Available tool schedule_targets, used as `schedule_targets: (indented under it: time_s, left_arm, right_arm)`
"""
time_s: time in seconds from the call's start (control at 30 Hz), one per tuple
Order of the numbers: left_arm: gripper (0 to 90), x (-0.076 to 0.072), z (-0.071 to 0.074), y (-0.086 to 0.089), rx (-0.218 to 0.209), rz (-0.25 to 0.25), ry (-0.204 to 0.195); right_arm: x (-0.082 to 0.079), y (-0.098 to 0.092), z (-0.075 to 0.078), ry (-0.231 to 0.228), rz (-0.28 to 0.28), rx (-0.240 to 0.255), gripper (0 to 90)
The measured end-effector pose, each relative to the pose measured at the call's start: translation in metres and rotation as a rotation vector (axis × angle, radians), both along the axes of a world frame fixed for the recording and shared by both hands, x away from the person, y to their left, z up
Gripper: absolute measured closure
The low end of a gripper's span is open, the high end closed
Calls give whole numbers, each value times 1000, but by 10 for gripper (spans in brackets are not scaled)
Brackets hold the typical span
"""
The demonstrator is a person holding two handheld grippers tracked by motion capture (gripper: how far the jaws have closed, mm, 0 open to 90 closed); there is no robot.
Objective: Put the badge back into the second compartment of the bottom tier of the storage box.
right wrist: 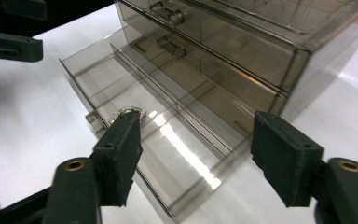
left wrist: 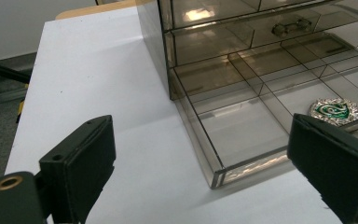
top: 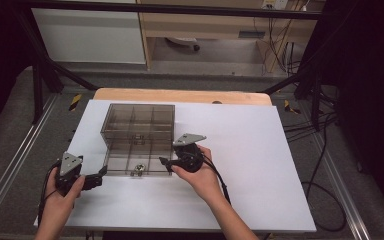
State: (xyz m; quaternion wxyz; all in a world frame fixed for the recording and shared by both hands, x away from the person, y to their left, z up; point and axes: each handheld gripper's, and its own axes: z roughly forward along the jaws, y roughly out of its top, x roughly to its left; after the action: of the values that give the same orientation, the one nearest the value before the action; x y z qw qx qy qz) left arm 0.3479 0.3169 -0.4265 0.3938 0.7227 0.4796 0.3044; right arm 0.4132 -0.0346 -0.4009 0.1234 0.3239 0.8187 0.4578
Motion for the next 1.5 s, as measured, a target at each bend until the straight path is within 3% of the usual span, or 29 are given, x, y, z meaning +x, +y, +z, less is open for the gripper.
schedule_targets:
  time_s: [0.17,0.27,0.47,1.5]
  left_arm:
    - [77,1,-1,-1,6,-6,5]
    - [77,1,-1,-2,5,-9,5]
    - [77,1,-1,-1,0,-7,7]
    - [77,0,-1,0,6,-4,4]
  right_arm:
    - [0,-8,-3,-1,-19,-16,246]
    - [-1,-10,-9,1,-39,-56,186]
    - [-2,-17,-12,13,-51,-68,156]
    - [-14,-61,-5,38,-98,-51,49]
